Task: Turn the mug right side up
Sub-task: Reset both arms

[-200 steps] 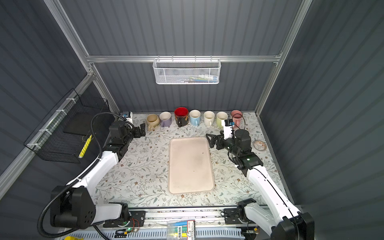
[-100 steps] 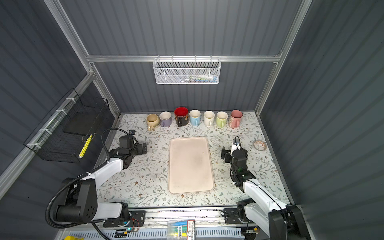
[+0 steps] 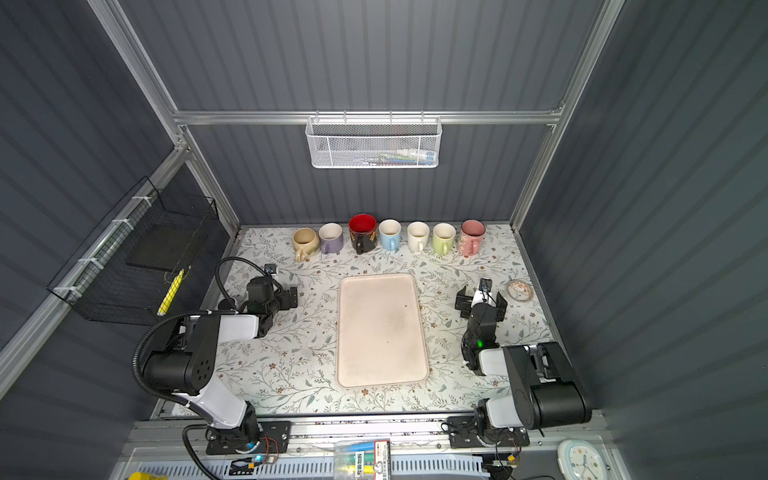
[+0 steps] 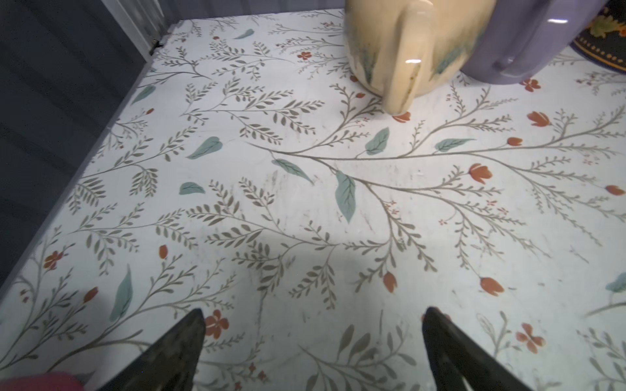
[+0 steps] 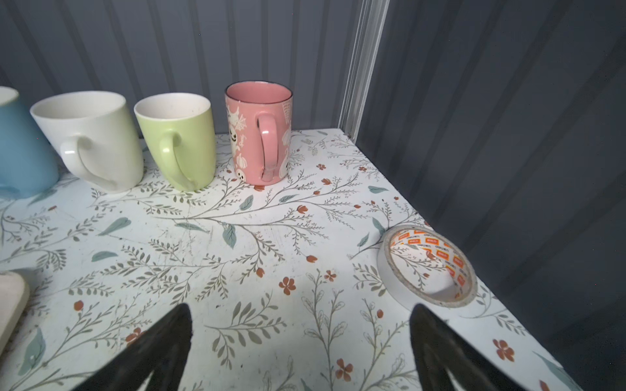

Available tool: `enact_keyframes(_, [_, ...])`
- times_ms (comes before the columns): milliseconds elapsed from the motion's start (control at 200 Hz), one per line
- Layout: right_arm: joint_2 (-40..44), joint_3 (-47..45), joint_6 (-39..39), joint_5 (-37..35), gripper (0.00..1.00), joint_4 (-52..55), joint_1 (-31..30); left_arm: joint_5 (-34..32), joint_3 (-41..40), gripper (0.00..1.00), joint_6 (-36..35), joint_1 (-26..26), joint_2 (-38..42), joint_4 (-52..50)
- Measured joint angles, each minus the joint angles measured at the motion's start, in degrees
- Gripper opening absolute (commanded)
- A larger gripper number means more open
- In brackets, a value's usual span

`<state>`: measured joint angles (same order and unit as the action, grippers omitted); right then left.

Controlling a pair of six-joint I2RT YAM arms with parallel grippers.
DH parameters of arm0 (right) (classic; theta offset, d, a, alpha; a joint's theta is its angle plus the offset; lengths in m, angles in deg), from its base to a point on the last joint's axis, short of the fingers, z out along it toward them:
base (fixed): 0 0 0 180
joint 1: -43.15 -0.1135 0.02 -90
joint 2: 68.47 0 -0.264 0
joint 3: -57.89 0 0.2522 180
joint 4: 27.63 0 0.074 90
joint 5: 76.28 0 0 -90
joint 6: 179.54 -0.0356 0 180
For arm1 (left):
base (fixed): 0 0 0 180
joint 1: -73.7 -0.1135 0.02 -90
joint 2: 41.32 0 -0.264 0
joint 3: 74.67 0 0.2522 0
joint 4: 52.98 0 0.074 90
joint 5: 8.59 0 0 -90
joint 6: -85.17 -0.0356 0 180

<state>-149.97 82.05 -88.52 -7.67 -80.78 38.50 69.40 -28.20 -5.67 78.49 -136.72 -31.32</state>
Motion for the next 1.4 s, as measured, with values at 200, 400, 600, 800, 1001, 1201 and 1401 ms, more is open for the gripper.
enact_keyframes(200, [-4.11,-6.25,-0.11,5.92,0.99,-11.04,1.25,-1.64,-15.45,1.00,0.63,-0.46,-2.23,21.66])
enact_keyframes(400, [-5.42,-3.48,0.39,9.51,0.99,-12.50,1.62,-1.36,-9.46,1.00,0.90,-0.46,-2.69,20.33])
enact_keyframes(600, [-2.69,8.74,-2.14,17.44,0.99,3.74,7.69,-0.13,-5.03,1.00,0.83,-0.46,-2.67,18.49])
enact_keyframes(800, [-2.12,8.55,-3.61,21.20,0.99,8.74,9.27,0.04,-5.11,1.00,0.83,-0.46,-2.67,16.85])
enact_keyframes(1001, [-2.12,8.39,-3.98,22.29,0.99,10.38,9.27,0.04,-5.11,1.00,0.83,-0.46,-2.67,16.79])
enact_keyframes(1201, [-2.12,8.39,-4.02,22.56,0.99,10.93,9.20,0.04,-5.11,1.00,0.83,-0.46,-2.67,16.79])
enact_keyframes(1401, [-2.12,8.39,-4.00,22.53,0.99,11.06,9.05,0.04,-5.11,1.00,0.83,-0.46,-2.67,16.79])
